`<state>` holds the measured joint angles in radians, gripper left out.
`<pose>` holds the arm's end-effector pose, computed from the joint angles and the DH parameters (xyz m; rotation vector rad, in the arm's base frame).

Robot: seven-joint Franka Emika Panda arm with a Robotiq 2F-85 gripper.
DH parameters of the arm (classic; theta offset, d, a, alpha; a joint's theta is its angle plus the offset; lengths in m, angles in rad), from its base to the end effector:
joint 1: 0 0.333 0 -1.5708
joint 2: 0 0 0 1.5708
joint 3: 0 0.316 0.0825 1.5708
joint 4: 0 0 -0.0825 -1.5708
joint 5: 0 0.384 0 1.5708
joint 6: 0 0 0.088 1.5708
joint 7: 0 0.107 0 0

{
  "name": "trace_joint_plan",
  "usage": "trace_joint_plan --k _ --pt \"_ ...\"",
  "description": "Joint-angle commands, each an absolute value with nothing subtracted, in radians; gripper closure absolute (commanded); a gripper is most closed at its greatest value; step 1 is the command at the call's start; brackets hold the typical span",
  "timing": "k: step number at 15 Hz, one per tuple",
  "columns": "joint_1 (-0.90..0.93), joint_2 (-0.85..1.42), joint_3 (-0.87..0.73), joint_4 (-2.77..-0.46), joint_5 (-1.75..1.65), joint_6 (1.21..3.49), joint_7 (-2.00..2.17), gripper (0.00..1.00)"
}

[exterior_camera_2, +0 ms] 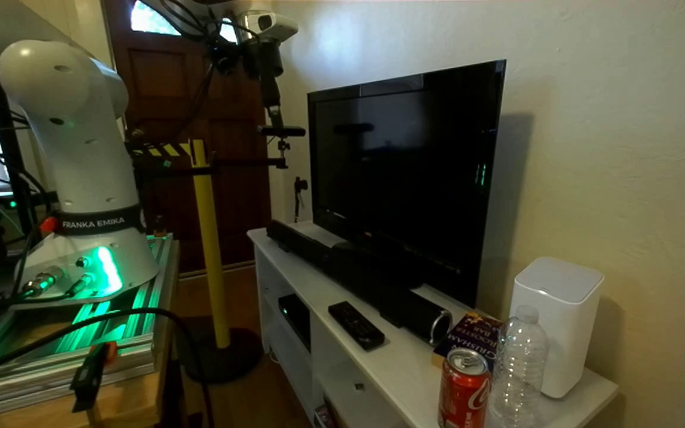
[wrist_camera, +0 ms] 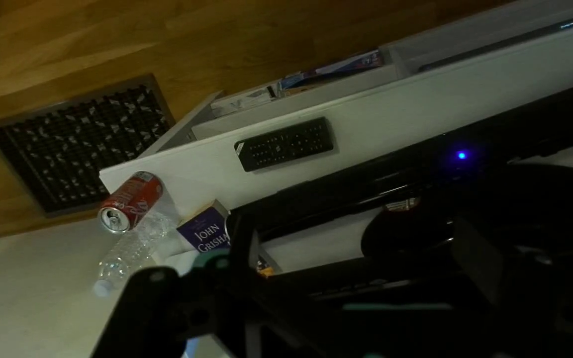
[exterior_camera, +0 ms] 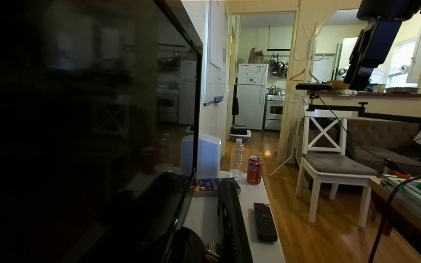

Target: Press the button

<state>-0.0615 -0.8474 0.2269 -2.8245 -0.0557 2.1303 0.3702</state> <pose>0.3052 0.0419 0.4308 2.9266 -0.3555 0.2727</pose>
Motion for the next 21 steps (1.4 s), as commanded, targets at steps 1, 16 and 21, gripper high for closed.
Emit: trace_joint_plan --k 1,16,21 --pt "-0.032 -0.796 0.214 -2.814 -0.036 2.163 0.367 0.0" --pt "0.071 -0.193 0.223 -2.722 -0.052 2.718 0.277 0.0" --pt "0.041 0.003 0.238 -2.631 -0.254 2.799 0.366 0.0"
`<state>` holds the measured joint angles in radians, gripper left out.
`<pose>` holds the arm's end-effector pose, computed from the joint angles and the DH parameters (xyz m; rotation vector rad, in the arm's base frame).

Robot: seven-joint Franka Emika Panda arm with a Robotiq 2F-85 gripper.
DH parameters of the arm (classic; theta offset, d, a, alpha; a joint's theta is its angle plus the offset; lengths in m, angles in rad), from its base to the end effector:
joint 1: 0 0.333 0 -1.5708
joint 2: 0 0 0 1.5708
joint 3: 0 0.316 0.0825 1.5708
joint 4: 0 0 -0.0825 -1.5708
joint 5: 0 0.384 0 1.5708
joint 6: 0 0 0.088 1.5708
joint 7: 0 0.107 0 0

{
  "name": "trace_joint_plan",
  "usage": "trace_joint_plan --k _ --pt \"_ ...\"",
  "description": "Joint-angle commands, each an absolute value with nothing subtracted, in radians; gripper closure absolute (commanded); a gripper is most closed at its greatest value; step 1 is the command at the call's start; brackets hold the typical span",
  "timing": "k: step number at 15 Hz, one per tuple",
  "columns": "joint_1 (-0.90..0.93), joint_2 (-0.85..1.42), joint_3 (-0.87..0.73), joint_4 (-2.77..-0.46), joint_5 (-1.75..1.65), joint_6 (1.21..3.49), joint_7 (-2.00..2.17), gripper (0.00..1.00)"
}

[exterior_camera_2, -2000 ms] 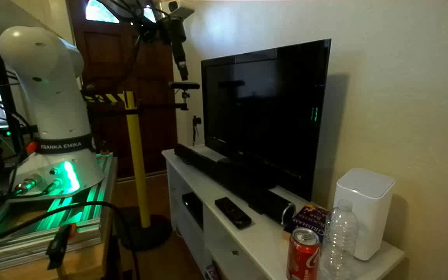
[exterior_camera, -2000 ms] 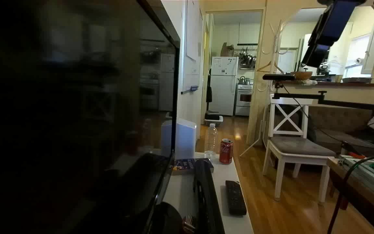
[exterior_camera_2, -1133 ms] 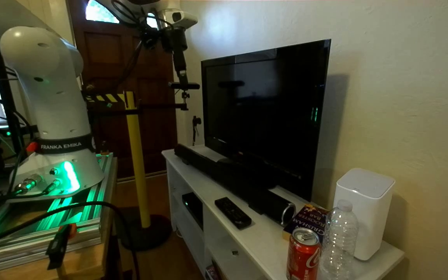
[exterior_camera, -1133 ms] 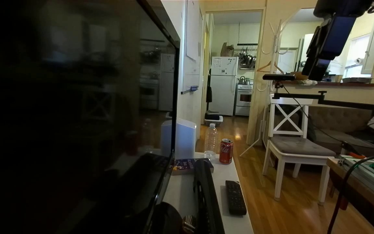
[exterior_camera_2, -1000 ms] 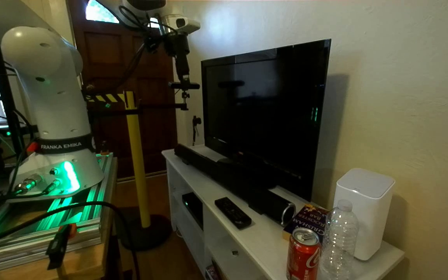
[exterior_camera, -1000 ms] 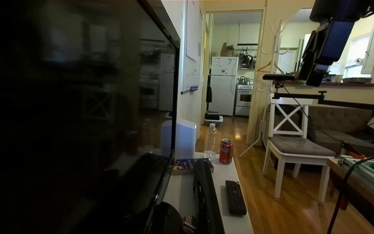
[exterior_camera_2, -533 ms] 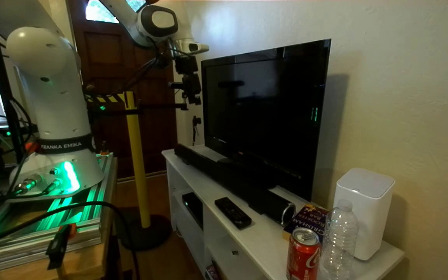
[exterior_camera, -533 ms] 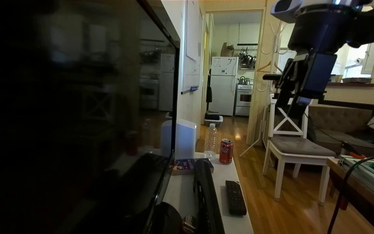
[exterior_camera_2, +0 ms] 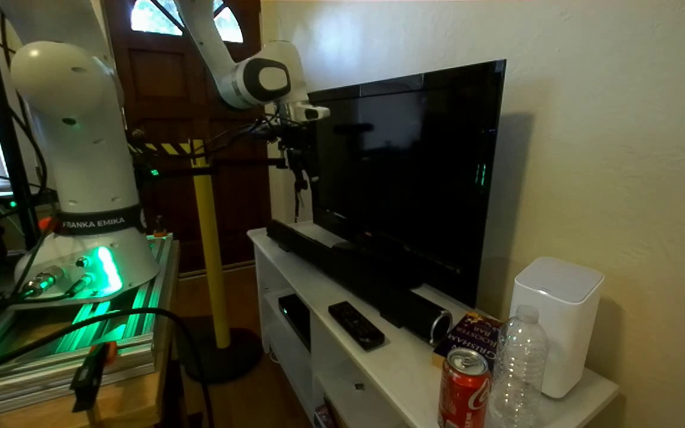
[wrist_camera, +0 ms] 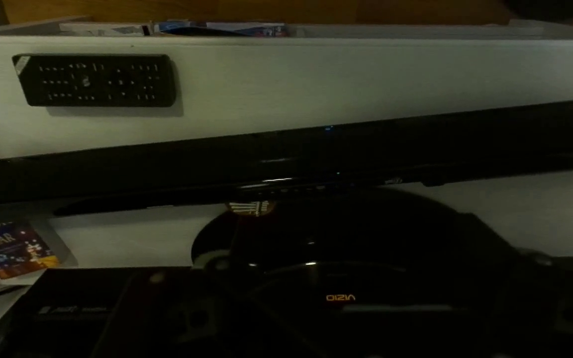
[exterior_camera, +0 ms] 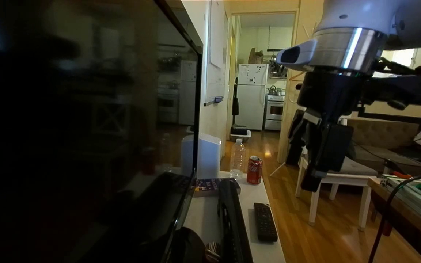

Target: Press the button

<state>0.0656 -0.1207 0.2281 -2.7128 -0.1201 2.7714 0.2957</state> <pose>0.4011 0.1246 0.2811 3.0968 0.1658 0.2959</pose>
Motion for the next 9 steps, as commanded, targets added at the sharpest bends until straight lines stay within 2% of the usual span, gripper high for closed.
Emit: trace_joint_plan --k 1,5,6,7,9 --pt "0.03 0.036 0.246 -2.605 -0.315 2.796 0.398 0.0" --pt "0.063 0.164 0.206 -2.469 -0.536 2.717 0.539 0.0" --pt "0.068 0.192 0.204 -2.437 -0.533 2.684 0.547 0.0" --pt "0.053 0.115 0.217 -2.523 -0.48 2.739 0.498 0.0" --pt "0.056 0.165 0.213 -2.472 -0.497 2.71 0.511 0.0"
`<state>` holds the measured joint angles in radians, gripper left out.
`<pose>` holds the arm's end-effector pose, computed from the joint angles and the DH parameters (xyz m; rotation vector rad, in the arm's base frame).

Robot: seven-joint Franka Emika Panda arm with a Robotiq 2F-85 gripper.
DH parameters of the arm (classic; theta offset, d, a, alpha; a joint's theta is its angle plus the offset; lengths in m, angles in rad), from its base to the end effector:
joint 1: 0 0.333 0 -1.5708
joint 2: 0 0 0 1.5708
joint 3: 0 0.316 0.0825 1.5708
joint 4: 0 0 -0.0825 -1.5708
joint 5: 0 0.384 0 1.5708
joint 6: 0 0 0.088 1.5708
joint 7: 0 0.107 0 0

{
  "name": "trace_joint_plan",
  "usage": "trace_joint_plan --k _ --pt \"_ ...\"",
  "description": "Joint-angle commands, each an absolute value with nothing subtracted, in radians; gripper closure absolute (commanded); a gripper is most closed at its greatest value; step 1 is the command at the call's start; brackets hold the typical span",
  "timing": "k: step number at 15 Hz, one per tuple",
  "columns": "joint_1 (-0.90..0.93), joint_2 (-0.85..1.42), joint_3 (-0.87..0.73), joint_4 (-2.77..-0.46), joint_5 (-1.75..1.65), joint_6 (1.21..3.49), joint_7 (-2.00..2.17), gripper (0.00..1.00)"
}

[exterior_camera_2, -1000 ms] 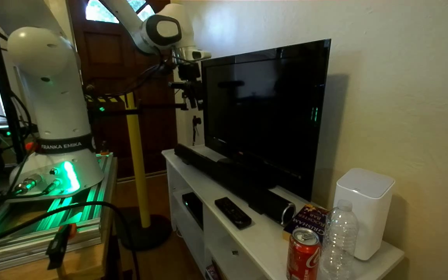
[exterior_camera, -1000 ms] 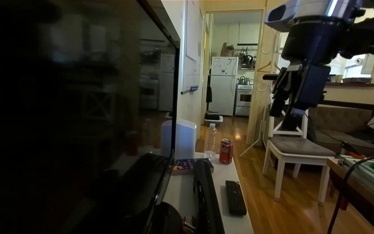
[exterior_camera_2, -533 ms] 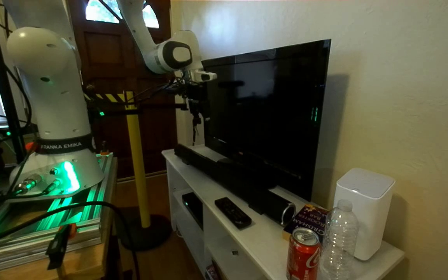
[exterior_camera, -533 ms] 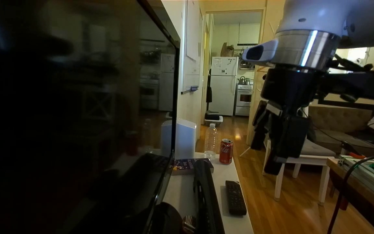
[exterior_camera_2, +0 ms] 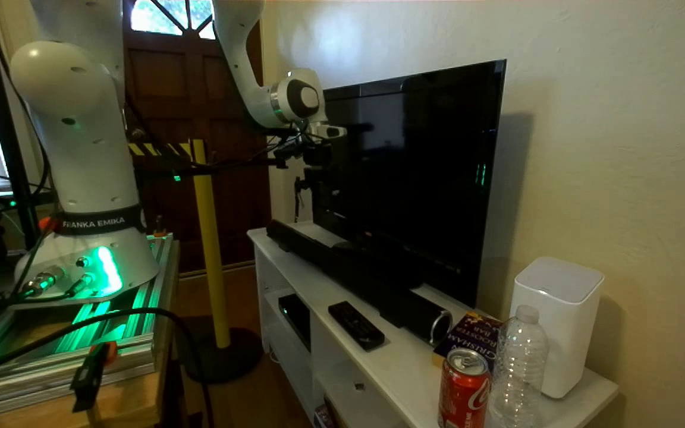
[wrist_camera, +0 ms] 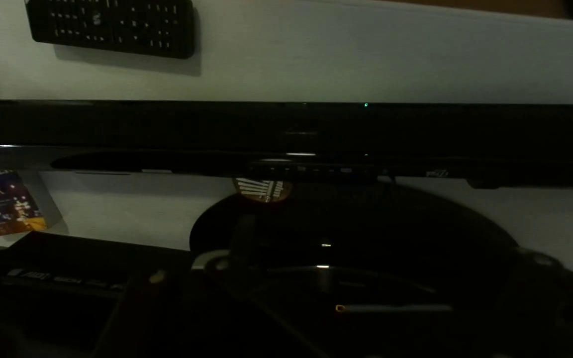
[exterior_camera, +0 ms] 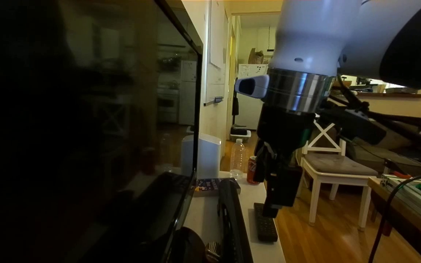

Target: Press the button

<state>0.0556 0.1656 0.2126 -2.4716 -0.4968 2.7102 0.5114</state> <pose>0.4613 0.1463 0.2348 2.9750 0.2940 0.2214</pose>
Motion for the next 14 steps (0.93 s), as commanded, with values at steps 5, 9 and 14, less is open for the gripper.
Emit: trace_joint_plan --k 5,9,14 --pt "0.058 0.206 0.209 -2.442 -0.503 2.712 0.519 0.0" --pt "0.067 0.287 0.188 -2.394 -0.542 2.765 0.541 0.0" --pt "0.092 0.379 0.135 -2.35 -0.586 2.835 0.567 0.5"
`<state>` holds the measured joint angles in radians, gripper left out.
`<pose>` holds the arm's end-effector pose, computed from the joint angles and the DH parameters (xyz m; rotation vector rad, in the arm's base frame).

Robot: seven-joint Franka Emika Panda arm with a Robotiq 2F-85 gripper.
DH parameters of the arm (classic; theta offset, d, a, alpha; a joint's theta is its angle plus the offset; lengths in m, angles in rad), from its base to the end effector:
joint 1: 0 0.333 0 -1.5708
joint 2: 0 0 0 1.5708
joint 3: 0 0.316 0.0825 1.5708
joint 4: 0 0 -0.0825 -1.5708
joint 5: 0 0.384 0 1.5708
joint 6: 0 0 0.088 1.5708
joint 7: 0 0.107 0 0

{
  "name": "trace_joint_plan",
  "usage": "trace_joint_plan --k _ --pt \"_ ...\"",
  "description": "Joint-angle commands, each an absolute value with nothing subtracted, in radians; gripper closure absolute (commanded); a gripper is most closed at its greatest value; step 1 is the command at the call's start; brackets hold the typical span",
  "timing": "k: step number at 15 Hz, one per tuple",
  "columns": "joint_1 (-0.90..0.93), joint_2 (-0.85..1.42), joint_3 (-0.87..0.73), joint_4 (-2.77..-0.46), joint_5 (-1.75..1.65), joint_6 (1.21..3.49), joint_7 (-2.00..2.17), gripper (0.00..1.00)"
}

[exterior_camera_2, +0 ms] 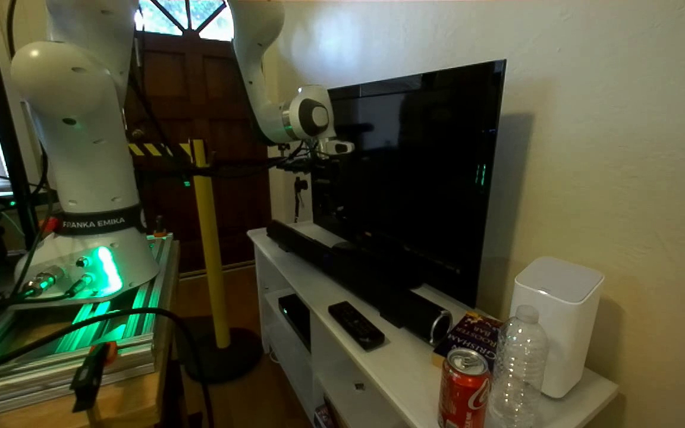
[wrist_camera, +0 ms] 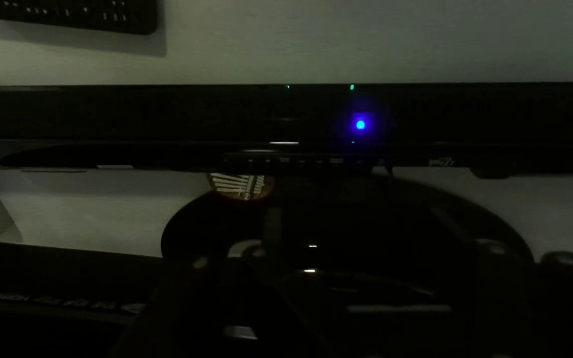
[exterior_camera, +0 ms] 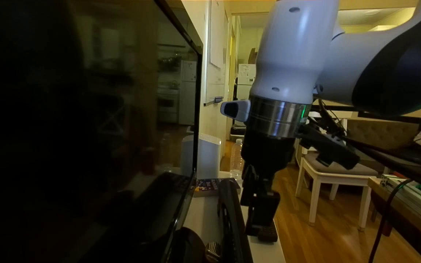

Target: Press the button

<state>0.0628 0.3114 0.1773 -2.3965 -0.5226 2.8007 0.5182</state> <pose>0.4835 0.1458 0.1975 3.0234 0.2962 0.2322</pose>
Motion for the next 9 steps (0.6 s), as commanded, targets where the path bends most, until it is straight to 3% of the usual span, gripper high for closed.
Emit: trace_joint_plan --k 1,6,9 --pt "0.097 0.394 0.124 -2.343 -0.592 2.842 0.567 0.56" --pt "0.137 0.472 0.062 -2.317 -0.62 2.926 0.579 0.91" --pt "0.167 0.522 0.03 -2.302 -0.62 2.985 0.574 1.0"
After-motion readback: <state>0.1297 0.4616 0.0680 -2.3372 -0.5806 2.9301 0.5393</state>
